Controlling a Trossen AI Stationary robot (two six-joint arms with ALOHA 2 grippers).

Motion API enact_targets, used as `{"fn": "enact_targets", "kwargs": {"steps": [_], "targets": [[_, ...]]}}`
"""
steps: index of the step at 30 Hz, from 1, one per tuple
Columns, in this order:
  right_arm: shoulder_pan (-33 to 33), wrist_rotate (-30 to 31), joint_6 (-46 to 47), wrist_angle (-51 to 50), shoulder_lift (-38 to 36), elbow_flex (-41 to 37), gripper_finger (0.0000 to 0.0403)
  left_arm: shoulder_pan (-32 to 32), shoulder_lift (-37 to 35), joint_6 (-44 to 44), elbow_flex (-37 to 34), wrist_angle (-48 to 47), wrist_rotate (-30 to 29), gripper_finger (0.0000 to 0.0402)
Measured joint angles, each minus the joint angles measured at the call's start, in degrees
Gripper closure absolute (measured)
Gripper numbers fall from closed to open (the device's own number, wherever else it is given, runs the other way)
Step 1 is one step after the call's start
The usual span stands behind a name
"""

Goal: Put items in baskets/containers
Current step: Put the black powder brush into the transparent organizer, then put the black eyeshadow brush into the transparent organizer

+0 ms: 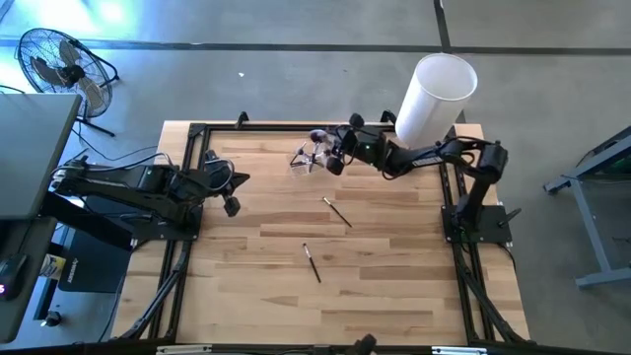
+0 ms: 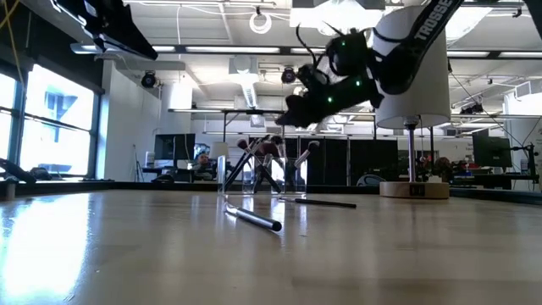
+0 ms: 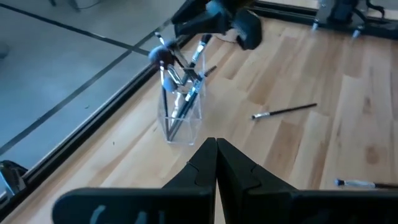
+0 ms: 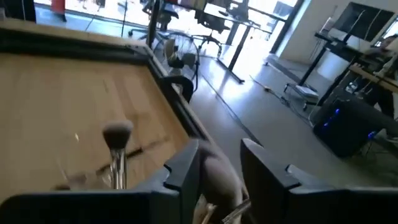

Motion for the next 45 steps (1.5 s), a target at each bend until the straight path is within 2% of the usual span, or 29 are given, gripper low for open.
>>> {"fn": "enact_targets", "kwargs": {"steps": [4,8,10,13,17,20,24,28,31,35,39,45], "targets": [[1.1,4.1,0.1,-7.4,-3.6,2.3,0.0259,0.0,1.6,0.2,0.0,2.2,-2.4,0.0401],[3.2,11.6,6.6,-24.8,-8.9,5.7,0.0229,0.0,3.9,0.6,0.0,2.7,-5.2,0.0401],[4.6,13.5,11.7,-34.6,-12.3,7.9,0.0224,0.0,5.2,0.6,0.0,3.4,-7.5,0.0401],[6.4,12.5,19.7,-50.2,-16.8,10.9,0.0224,0.0,7.8,0.1,0.0,7.8,-11.1,0.0401],[8.6,10.4,30.9,-65.3,-22.9,12.0,0.0239,0.0,14.0,0.3,0.5,20.1,-10.8,0.0401],[10.7,8.4,33.1,-66.0,-28.7,7.2,0.0257,0.0,21.5,-0.9,4.4,23.9,-8.3,0.0401],[13.4,7.4,34.7,-63.3,-37.5,-3.0,0.0279,0.0,32.8,-10.6,14.2,18.6,-5.7,0.0401],[15.2,4.8,39.2,-63.4,-47.8,-12.4,0.0297,0.0,43.3,-24.2,27.4,5.6,-2.5,0.0401],[16.5,1.7,40.6,-63.4,-55.1,-17.9,0.0311,0.6,50.3,-30.8,37.3,-6.1,0.2,0.0401],[17.8,0.7,40.6,-63.2,-62.6,-23.0,0.0328,2.0,57.5,-42.7,46.5,-19.5,3.3,0.0401],[18.6,-1.0,40.6,-63.5,-67.2,-25.2,0.0343,3.9,62.1,-53.0,48.7,-25.0,12.5,0.0394],[18.7,-4.1,38.1,-63.6,-68.9,-25.1,0.0364,4.1,68.0,-67.3,48.5,-25.5,22.9,0.0341]]}}
